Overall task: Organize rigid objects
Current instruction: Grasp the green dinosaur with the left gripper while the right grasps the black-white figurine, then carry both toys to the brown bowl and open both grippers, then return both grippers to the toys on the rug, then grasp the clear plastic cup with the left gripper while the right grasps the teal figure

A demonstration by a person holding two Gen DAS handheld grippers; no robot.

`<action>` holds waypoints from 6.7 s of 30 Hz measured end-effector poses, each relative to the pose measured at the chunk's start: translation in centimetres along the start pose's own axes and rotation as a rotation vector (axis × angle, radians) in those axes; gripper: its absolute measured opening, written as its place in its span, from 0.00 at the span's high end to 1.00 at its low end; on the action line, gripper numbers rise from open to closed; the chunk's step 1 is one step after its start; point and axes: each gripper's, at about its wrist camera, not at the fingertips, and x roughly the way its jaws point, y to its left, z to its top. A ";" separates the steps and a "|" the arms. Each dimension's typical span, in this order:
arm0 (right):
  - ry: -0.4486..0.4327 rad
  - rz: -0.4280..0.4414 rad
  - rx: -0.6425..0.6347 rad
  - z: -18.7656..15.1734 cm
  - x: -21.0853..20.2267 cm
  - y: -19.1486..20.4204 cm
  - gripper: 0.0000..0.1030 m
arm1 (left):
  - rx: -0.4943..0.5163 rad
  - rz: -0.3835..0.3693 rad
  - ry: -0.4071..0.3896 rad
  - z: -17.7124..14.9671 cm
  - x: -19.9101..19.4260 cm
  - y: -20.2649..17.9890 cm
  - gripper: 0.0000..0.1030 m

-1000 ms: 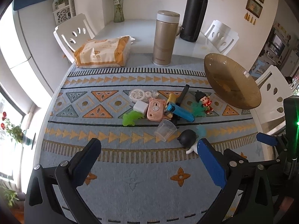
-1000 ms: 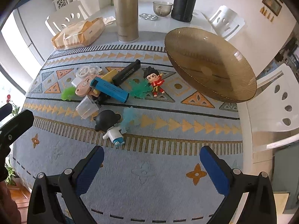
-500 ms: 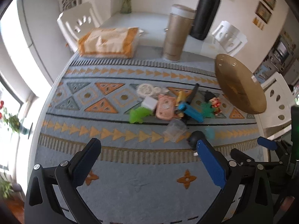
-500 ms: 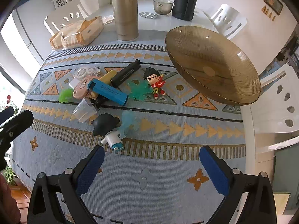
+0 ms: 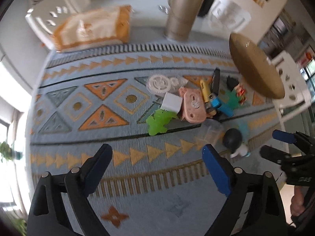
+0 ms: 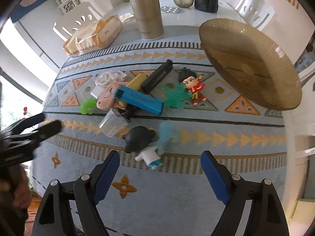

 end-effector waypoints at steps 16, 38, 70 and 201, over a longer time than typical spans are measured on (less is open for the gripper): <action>0.052 0.032 0.168 -2.6 2.6 -1.0 0.40 | 0.154 -0.062 0.081 1.8 4.3 1.0 0.11; 0.032 0.061 0.151 -1.0 5.7 2.1 0.78 | 0.249 -0.110 0.039 2.5 5.0 0.6 0.71; -0.057 0.079 0.110 -0.2 2.9 5.1 0.79 | 0.176 -0.160 -0.045 0.4 -0.4 -0.3 0.71; -0.278 0.051 0.023 4.8 -7.0 -12.9 0.80 | 0.179 -0.292 -0.216 8.1 -2.7 -19.3 0.66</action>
